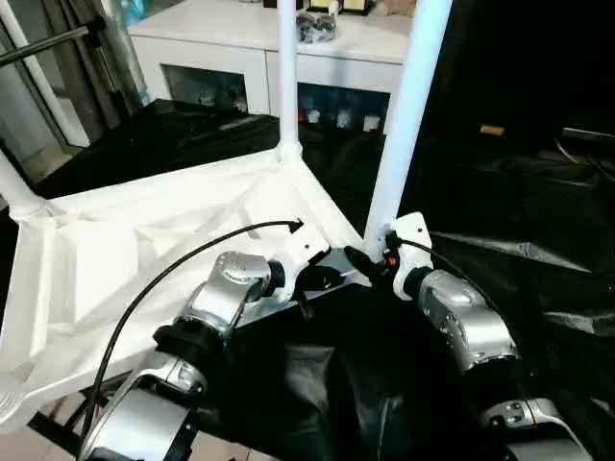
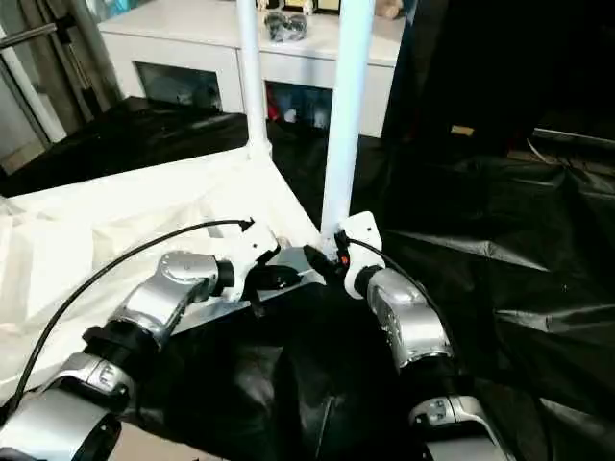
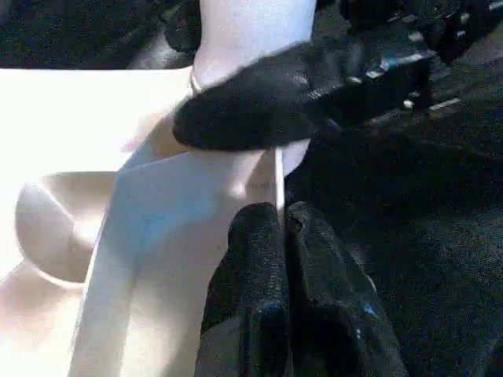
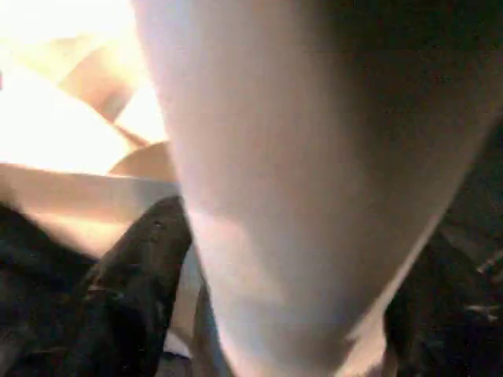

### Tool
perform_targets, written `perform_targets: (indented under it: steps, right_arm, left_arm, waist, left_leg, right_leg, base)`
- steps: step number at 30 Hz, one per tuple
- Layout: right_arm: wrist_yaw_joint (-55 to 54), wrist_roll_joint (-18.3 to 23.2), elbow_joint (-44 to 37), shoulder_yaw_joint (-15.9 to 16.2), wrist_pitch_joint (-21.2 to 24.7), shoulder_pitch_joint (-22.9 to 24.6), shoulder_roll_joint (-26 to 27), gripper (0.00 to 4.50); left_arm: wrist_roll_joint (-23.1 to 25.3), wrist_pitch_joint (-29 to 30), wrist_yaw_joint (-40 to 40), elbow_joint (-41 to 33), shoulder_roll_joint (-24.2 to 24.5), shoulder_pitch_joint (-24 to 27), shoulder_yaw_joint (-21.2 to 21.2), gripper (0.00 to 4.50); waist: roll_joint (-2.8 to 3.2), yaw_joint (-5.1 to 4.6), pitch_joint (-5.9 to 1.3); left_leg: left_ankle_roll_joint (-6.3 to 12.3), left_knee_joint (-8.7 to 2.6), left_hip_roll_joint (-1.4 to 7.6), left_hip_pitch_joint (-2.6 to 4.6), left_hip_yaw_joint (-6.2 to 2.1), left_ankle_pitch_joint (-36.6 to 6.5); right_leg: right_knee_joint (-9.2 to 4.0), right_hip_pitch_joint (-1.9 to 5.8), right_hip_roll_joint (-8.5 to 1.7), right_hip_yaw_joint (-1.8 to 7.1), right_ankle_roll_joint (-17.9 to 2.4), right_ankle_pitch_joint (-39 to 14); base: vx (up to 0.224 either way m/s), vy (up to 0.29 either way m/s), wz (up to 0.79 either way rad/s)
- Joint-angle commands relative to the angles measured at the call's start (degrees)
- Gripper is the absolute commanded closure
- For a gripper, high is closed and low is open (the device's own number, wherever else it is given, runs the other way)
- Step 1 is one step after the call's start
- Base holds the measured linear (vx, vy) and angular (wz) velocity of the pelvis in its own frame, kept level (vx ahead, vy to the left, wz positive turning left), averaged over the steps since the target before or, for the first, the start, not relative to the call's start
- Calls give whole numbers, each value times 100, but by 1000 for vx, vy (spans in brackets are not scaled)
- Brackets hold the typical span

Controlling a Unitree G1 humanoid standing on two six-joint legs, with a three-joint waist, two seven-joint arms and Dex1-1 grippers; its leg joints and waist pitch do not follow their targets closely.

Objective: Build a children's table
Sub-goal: Rotate leg to tighten

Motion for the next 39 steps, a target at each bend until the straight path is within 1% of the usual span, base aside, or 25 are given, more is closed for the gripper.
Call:
perform_targets:
  steps: [1,2,3,4,5,6,8,9,12,14,16,19,20,22,26,27,29,32,33,34,35,36,37,38,39]
  right_arm:
    - [934,105,-23,505,59,267,-110,97]
    - [1137,131,-109,548,26,311,-193,97]
    - [1697,213,-344,651,-71,435,-417,97]
    - [1697,213,-344,651,-71,435,-417,97]
    - [1998,317,-499,669,-57,509,-535,97]
    - [2225,407,-626,671,-37,566,-633,97]
    - [2516,484,-783,699,-11,647,-794,97]
    - [2613,500,-831,719,5,679,-848,97]
    - [3020,610,-1060,808,111,825,-1055,97]
    - [3188,647,-1173,838,156,906,-1134,97]
    - [3223,657,-1206,836,167,931,-1151,97]
    - [3246,681,-1234,831,223,964,-1168,130]
    - [3239,677,-1231,829,241,968,-1167,130]
    - [3181,683,-1201,799,283,951,-1128,153]
    - [3159,756,-1271,787,401,955,-1100,171]
    - [3155,764,-1284,781,419,960,-1094,186]
    - [3105,760,-1295,770,436,975,-1062,191]
    - [2891,696,-1256,739,398,992,-975,195]
    - [2569,554,-1149,698,256,980,-856,196]
    - [2569,554,-1149,698,256,980,-856,196]
    - [2150,414,-940,630,253,899,-725,196]
    - [1626,252,-660,542,210,787,-567,196]
    - [1332,181,-501,485,213,721,-474,196]
    - [758,59,-196,372,219,592,-277,197]
    - [268,-3,9,275,226,496,-78,197]
  left_arm:
    - [-110,-118,-574,-184,38,36,-249,450]
    - [-125,-119,-662,-217,80,53,-256,450]
    - [-168,-187,-915,-292,200,101,-276,450]
    - [-168,-187,-915,-292,200,101,-276,450]
    - [-220,-234,-1100,-351,272,140,-285,450]
    - [-242,-225,-1233,-405,344,171,-300,450]
    - [-236,-263,-1400,-447,460,211,-331,450]
    - [-223,-287,-1434,-439,498,221,-337,450]
    - [-249,-339,-1649,-501,638,290,-378,450]
    - [-281,-337,-1751,-564,698,340,-387,450]
    - [-288,-331,-1777,-589,717,358,-386,450]
    - [-282,-330,-1799,-619,736,384,-368,450]
    - [-282,-333,-1800,-622,738,389,-364,450]
    - [-286,-332,-1781,-631,730,401,-356,450]
    - [-302,-327,-1744,-656,719,422,-361,450]
    - [-305,-322,-1729,-661,713,425,-360,450]
    - [-321,-287,-1625,-655,662,421,-307,450]
    - [-317,-235,-1435,-628,580,395,-239,450]
    - [-286,-183,-1214,-565,497,356,-193,450]
    - [-286,-183,-1214,-565,497,356,-193,450]
    - [-248,-156,-998,-488,414,307,-155,450]
    - [-193,-125,-701,-371,303,236,-109,450]
    - [-162,-106,-524,-301,233,192,-83,450]
    - [-105,-46,-168,-157,80,102,-32,450]
    - [-64,18,146,-43,-88,22,4,450]
  waist:
    - [-11,35,-236]
    - [-19,50,-263]
    - [-5,56,-280]
    - [-12,60,-292]
    - [-11,70,-301]
    - [-5,88,-305]
    - [0,113,-291]
    - [24,137,-281]
    - [0,186,-256]
    - [-5,190,-258]
    - [-5,193,-259]
    - [-5,194,-255]
    - [-5,196,-260]
    - [13,198,-266]
    - [13,198,-271]
    - [12,198,-272]
    - [20,203,-276]
    - [10,198,-264]
    - [-3,189,-243]
    - [2,184,-237]
    - [-10,169,-229]
    - [0,151,-209]
    - [-5,133,-197]
    - [-10,105,-191]
    - [-7,81,-188]
  left_leg:
    - [214,-395,246,-13,-99,-1272]
    - [290,-369,252,-26,-96,-1060]
    - [381,-344,257,-39,-86,-826]
    - [439,-329,253,-42,-88,-719]
    - [545,-305,245,-51,-77,-548]
    - [622,-296,259,-52,-68,-504]
    - [661,-301,269,-41,-63,-627]
    - [631,-305,275,-33,-61,-716]
    - [489,-333,280,-15,-60,-916]
    - [452,-341,284,-19,-64,-956]
    - [432,-342,284,-11,-63,-936]
    - [392,-346,278,-13,-67,-920]
    - [381,-344,277,-11,-68,-893]
    - [388,-336,272,-14,-69,-836]
    - [395,-331,269,-15,-68,-824]
    - [398,-330,269,-15,-68,-810]
    - [399,-324,266,-20,-70,-792]
    - [376,-335,267,-15,-67,-861]
    - [348,-353,268,-5,-67,-989]
    - [315,-358,266,0,-68,-1045]
    - [246,-373,261,9,-78,-1146]
    - [179,-381,248,31,-71,-1290]
    - [139,-394,241,37,-79,-1373]
    - [67,-406,223,8,-100,-1400]
    - [-2,-428,229,19,-127,-1505]
  right_leg:
    - [-535,226,-514,310,-1034,-1329]
    - [-486,252,-511,315,-1110,-903]
    - [-430,260,-500,315,-1219,-337]
    - [-402,273,-493,307,-1273,-78]
    - [-353,278,-479,295,-1385,354]
    - [-334,283,-481,283,-1474,558]
    - [-355,273,-490,263,-1504,372]
    - [-369,263,-490,267,-1484,157]
    - [-416,262,-496,281,-1393,-329]
    - [-420,267,-501,281,-1359,-468]
    - [-424,249,-492,281,-1341,-505]
    - [-434,248,-503,283,-1321,-603]
    - [-430,250,-500,283,-1317,-584]
    - [-417,252,-494,282,-1333,-468]
    - [-414,257,-488,276,-1342,-393]
    - [-409,258,-486,275,-1349,-353]
    - [-405,264,-495,275,-1360,-314]
    - [-424,254,-492,275,-1332,-463]
    - [-454,240,-494,274,-1298,-718]
    - [-467,236,-503,278,-1273,-865]
    - [-496,229,-513,283,-1212,-1158]
    - [-534,190,-514,285,-1150,-1526]
    - [-559,190,-516,282,-1099,-1750]
    - [-573,207,-519,272,-957,-2127]
    - [-609,198,-528,261,-825,-2418]
  base:
    - [0,0,0]
    - [0,0,0]
    - [50,-2,1]
    - [50,-2,1]
    - [0,0,0]
    - [0,0,0]
    - [0,0,0]
    - [0,0,0]
    - [0,0,0]
    - [0,0,0]
    - [0,0,0]
    - [0,0,0]
    - [0,0,0]
    - [0,0,0]
    - [0,0,0]
    - [0,0,0]
    - [0,0,0]
    - [0,0,0]
    - [0,0,0]
    - [0,0,0]
    - [0,0,0]
    - [0,0,0]
    - [0,0,0]
    - [0,0,0]
    - [-51,6,-8]
